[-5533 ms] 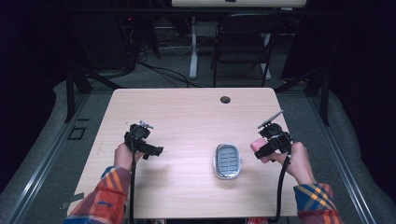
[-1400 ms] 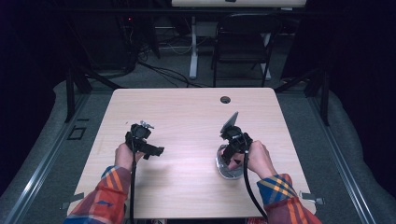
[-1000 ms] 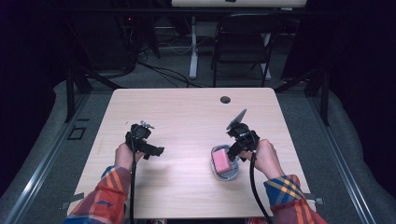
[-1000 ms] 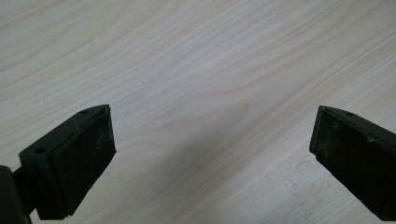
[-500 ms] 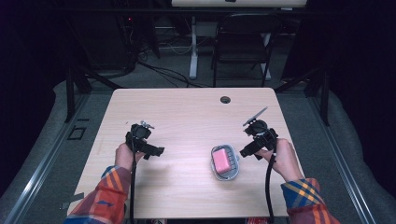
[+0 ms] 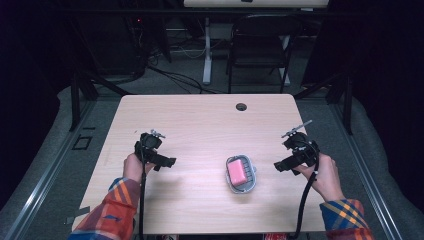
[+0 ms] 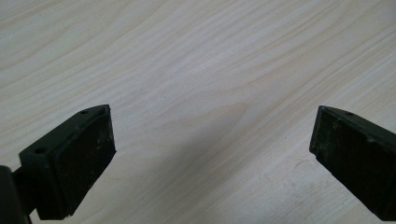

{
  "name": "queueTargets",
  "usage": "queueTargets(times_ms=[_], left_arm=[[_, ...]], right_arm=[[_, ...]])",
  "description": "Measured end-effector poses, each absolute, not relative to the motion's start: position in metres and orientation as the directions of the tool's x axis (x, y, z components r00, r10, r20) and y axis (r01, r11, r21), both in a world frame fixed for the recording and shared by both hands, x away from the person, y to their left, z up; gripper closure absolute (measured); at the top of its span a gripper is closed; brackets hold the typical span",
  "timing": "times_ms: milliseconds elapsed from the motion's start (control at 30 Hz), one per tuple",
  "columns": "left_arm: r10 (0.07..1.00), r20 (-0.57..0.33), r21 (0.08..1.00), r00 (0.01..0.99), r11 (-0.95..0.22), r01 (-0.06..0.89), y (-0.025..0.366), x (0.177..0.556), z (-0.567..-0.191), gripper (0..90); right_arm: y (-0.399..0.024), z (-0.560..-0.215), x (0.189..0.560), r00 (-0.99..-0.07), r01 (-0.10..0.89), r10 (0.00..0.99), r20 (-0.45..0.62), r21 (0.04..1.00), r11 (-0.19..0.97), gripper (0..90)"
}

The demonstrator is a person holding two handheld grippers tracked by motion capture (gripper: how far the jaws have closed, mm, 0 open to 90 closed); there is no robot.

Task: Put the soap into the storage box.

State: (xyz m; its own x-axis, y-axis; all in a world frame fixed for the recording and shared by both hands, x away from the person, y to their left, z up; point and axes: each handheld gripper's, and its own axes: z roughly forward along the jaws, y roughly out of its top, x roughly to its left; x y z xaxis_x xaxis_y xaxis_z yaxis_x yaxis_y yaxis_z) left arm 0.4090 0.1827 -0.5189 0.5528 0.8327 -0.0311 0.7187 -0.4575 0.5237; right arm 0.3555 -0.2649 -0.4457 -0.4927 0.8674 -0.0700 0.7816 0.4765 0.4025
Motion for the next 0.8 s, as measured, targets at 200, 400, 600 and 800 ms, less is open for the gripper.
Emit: queueTargets(times_ms=[200,400,600,800], left_arm=[[0.831,-0.032,0.52,0.555,-0.46,0.72,0.183,0.409,-0.519,0.1],[0.831,-0.031,0.52,0.555,-0.461,0.719,0.183,0.409,-0.519,0.0],[0.831,-0.031,0.518,0.555,-0.462,0.72,0.182,0.409,-0.519,0.0],[0.831,-0.028,0.52,0.556,-0.463,0.718,0.182,0.409,-0.519,0.0]], right_arm=[[-0.283,-0.451,0.35,-0.472,0.785,0.879,-0.069,0.421,0.455,2.2],[-0.3,-0.457,0.342,-0.45,0.782,0.889,-0.091,0.441,0.441,1.5],[-0.312,-0.469,0.337,-0.44,0.79,0.894,-0.079,0.439,0.428,0.0],[-0.324,-0.489,0.328,-0.431,0.796,0.899,-0.075,0.437,0.419,0.0]])
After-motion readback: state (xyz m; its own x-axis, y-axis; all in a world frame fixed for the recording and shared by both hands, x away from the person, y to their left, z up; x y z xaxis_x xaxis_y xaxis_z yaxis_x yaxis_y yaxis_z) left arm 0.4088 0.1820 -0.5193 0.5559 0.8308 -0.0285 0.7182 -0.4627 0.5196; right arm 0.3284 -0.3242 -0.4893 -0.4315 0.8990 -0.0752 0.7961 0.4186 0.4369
